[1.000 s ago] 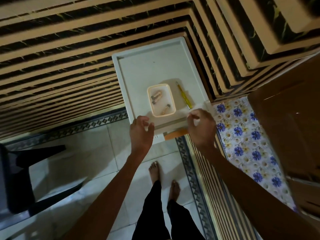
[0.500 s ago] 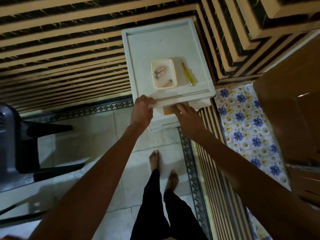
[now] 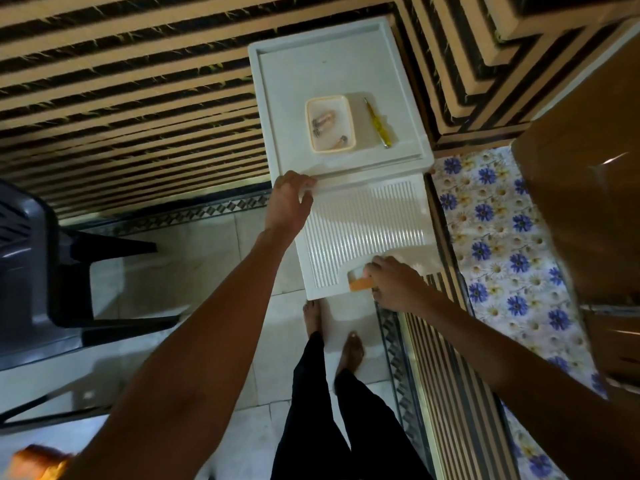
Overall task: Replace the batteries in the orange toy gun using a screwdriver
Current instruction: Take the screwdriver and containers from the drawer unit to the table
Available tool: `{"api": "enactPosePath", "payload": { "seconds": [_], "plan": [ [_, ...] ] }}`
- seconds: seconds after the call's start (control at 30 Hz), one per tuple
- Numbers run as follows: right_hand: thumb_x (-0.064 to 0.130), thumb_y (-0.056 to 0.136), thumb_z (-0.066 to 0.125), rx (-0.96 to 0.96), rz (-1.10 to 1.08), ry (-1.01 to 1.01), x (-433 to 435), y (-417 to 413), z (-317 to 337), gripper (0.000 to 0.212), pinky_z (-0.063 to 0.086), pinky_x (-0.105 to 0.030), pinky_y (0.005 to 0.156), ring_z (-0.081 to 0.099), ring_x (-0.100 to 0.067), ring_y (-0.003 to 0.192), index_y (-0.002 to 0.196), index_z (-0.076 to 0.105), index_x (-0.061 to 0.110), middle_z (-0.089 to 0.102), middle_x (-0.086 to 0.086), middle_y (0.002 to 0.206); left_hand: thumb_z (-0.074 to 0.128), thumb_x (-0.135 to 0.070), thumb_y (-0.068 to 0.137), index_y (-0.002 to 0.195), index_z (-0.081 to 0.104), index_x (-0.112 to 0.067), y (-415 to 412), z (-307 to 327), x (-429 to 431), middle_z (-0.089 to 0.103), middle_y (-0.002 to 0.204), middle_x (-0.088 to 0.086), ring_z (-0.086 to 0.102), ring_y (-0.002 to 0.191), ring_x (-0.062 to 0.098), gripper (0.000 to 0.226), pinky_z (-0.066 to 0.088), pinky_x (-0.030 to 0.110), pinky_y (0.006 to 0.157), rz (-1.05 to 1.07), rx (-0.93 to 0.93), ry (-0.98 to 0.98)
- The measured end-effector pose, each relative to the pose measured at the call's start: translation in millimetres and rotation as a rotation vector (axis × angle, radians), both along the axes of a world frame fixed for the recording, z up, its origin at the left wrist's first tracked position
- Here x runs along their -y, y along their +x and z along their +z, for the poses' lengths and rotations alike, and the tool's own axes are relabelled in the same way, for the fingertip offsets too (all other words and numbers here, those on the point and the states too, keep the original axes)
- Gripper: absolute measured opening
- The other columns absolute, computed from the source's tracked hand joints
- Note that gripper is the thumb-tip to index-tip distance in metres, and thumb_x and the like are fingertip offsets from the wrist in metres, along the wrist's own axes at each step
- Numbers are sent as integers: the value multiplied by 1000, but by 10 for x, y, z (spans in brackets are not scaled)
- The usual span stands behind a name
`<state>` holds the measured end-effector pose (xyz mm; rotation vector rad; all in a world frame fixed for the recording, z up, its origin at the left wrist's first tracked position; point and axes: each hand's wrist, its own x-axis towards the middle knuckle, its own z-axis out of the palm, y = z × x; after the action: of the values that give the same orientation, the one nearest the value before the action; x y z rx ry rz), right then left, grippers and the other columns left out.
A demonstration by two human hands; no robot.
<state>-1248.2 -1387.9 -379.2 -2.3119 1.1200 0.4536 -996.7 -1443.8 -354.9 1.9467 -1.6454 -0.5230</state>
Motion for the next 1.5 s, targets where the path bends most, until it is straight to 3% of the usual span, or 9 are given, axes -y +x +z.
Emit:
{"api": "enactPosePath", "payload": {
  "seconds": [0.17, 0.37, 0.5, 0.73, 0.87, 0.97, 1.07, 1.27, 1.5],
  "plan": [
    [24, 86, 65, -54, -20, -10, 79, 101, -673, 48, 52, -44, 88, 45, -29, 121, 128, 48, 11, 43, -8, 131, 63, -11, 85, 116, 68, -9, -58, -284, -88, 63, 114, 8, 56, 108, 25, 32, 51, 37, 95, 20, 36, -150],
    [17, 71, 75, -109, -61, -169, 567, 431, -1514, 67, 55, -49, 83, 50, -33, 118, 129, 42, 11, 41, -12, 132, 68, -31, 75, 126, 59, -9, -120, -709, -90, 58, 124, 14, 50, 117, 35, 55, 37, 50, 106, 9, 367, -303],
    [20, 74, 76, -95, -67, -260, 904, 630, -1745, 85, 46, -50, 101, 38, -37, 134, 144, 30, 8, 33, -17, 144, 75, -36, 73, 131, 47, -13, -68, -967, -24, 57, 128, 18, 48, 121, 38, 68, 25, 49, 113, 20, 539, -341],
    [22, 73, 78, -82, -12, -265, 956, 609, -1810, 101, 36, -49, 112, 26, -40, 142, 153, 19, 6, 22, -19, 155, 72, -26, 86, 129, 44, -15, -14, -1075, 74, 62, 122, 19, 40, 116, 31, 52, 31, 47, 106, 52, 634, -495],
    [13, 86, 67, 205, -248, -168, 920, 478, -1741, 59, 38, -39, 112, 36, -29, 139, 141, 46, 7, 35, -11, 153, 71, -24, 86, 129, 43, -15, -30, -1078, 76, 62, 122, 20, 40, 116, 32, 52, 30, 48, 107, 55, 637, -468],
    [4, 83, 67, 502, -961, -162, 925, 366, -1715, 37, 51, -40, 96, 59, -28, 116, 120, 61, 8, 63, -11, 124, 68, -24, 87, 130, 43, -15, -43, -1070, 86, 62, 122, 20, 39, 116, 32, 50, 28, 47, 108, 60, 642, -463],
    [5, 84, 68, 600, -1459, 128, 1154, 247, -1607, 54, 48, -40, 102, 56, -28, 123, 134, 48, 6, 57, -12, 135, 66, -24, 88, 130, 43, -14, -59, -1069, 79, 61, 123, 20, 38, 118, 32, 49, 26, 48, 109, 61, 625, -455],
    [-10, 84, 59, 713, -1500, 398, 1555, 214, -1614, 42, 39, -26, 99, 51, -23, 125, 120, 51, 10, 51, -13, 142, 64, -21, 87, 130, 42, -14, -61, -1070, 73, 60, 125, 20, 38, 119, 32, 49, 24, 48, 111, 57, 588, -470],
    [-9, 84, 60, 718, -1366, 403, 1432, 102, -1328, 30, 44, -24, 62, 51, -9, 68, 77, 54, 20, 52, 3, 76, 65, -20, 84, 133, 44, -13, -126, -922, 0, 54, 131, 17, 37, 124, 33, 54, 19, 46, 116, 57, 566, -312]
  ]
}}
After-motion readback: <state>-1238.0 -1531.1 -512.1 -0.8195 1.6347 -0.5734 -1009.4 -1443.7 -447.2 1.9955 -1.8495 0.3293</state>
